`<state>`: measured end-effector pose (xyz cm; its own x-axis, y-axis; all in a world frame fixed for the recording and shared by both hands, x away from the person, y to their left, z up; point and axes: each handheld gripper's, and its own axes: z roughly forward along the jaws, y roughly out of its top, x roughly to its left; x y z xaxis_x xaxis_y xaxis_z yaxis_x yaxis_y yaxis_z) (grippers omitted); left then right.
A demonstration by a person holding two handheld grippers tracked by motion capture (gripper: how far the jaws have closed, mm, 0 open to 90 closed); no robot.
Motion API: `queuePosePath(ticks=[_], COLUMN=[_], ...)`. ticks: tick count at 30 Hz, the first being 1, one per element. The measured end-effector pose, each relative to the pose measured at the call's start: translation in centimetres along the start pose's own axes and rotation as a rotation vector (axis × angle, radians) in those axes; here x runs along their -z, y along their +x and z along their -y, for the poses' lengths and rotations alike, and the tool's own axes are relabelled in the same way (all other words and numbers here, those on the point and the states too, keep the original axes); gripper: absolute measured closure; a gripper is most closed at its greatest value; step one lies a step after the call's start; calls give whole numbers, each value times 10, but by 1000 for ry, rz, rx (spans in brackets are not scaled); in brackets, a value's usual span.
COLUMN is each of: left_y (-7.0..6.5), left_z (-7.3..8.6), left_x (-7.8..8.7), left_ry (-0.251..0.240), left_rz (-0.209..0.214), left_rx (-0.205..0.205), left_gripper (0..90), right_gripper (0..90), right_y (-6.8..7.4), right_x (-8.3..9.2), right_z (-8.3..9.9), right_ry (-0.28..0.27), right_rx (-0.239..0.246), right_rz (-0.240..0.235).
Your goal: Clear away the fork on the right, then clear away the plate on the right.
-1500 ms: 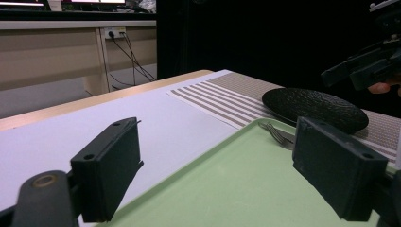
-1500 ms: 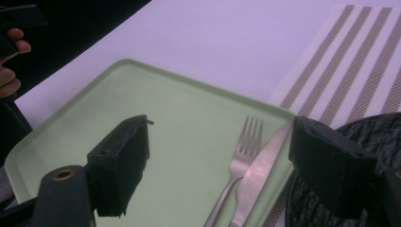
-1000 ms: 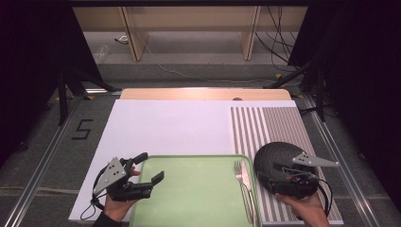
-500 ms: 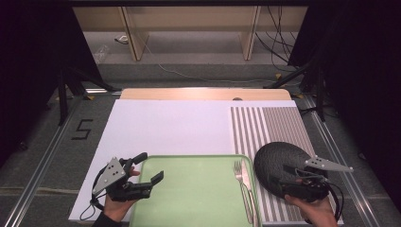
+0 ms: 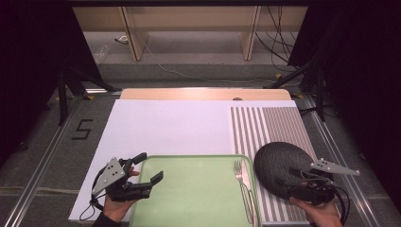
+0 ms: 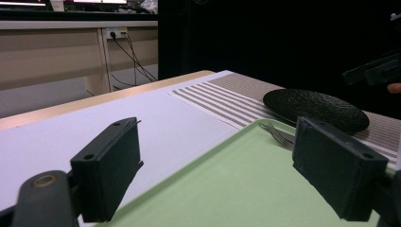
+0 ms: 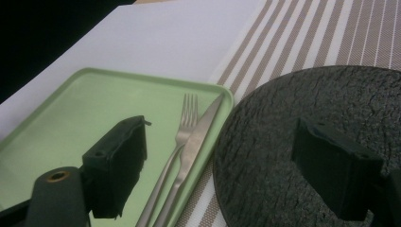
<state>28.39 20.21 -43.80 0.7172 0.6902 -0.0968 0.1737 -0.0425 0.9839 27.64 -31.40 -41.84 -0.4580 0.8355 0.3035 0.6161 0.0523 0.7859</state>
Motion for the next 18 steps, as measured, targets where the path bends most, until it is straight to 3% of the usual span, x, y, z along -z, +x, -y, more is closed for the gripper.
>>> queuePosePath(ticks=[18], left_y=[0], left_z=[0], left_x=[-2], left_ry=[3], left_rz=[3], left_rx=[-4], left_gripper=[156], right_gripper=[192], right_y=[-13], right_x=[12], right_z=[7], right_ry=[11], right_rx=[-55], right_rz=[54])
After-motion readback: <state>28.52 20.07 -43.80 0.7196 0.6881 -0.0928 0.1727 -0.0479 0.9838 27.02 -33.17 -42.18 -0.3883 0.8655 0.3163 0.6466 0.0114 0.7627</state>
